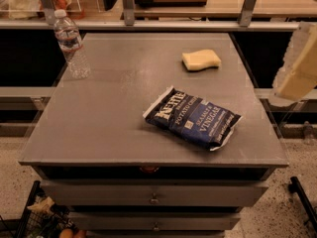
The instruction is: Move blue chip bag near water bottle
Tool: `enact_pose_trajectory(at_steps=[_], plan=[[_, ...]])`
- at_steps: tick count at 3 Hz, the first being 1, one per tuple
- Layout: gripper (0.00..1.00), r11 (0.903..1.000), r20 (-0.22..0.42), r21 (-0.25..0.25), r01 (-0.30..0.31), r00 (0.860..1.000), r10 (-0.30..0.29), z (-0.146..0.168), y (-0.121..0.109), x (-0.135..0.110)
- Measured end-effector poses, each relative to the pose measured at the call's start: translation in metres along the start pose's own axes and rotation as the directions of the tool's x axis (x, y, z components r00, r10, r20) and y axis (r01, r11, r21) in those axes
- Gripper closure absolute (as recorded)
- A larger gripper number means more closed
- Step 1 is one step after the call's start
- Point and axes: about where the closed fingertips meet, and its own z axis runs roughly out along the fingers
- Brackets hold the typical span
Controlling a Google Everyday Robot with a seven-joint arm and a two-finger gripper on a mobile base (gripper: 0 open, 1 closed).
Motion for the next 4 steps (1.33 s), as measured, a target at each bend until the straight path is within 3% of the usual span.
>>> enact_pose_trajectory(at_steps=[2, 3, 4], plan=[[0.0, 1.0, 0.0, -0.003, -0.001, 1.0, 0.001, 0.001, 0.001, -0.001], [0.0, 0.9964, 0.012, -0.079, -0.031, 0.999, 0.032, 0.05, 0.008, -0.007], [0.0, 0.9841, 0.017, -0.163, -0.07, 0.997, 0.074, 0.109, 0.017, -0.013]])
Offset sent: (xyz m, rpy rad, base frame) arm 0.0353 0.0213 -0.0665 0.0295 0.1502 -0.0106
